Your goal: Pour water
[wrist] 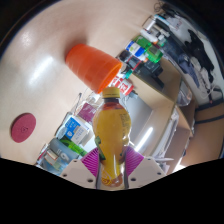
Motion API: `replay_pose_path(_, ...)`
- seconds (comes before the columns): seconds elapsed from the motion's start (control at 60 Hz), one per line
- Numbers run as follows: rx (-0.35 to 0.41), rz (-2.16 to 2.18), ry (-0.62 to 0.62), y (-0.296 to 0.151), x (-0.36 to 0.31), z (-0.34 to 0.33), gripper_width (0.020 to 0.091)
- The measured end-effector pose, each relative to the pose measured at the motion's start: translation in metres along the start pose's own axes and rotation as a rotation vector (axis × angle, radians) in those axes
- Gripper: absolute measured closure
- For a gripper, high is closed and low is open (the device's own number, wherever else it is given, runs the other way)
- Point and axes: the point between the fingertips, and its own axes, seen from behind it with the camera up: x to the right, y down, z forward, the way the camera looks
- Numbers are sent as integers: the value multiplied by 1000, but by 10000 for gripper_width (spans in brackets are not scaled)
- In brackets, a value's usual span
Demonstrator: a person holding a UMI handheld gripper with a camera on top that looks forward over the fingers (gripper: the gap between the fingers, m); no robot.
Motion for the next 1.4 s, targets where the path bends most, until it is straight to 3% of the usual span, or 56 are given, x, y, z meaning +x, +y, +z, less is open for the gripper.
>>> replay_pose_path(0.417,-4,48,26,6,11,11,791)
replay_pose_path(0.567,-70,718,13,44,9,1,788)
replay_pose_path(0.683,-130,1500,-63,37,-57,-19,787)
replay_pose_path(0.75,-79,1884,-167,7,-79,-31,786)
replay_pose_path(0.783,-50,1992,-246,13,-76,-35,787)
replay_pose_path(0.85,-47,2130,-262,-1,-93,-43,787)
replay_pose_path(0.9,-64,2209,-246,-21,-113,-46,787)
replay_pose_path(0.95,-62,2219,-297,-4,-114,-44,788)
replay_pose_path(1.15,-106,2211,-338,-22,-147,-45,778)
replay_pose_path(1.4,-70,2233,-282,-20,-145,-49,739)
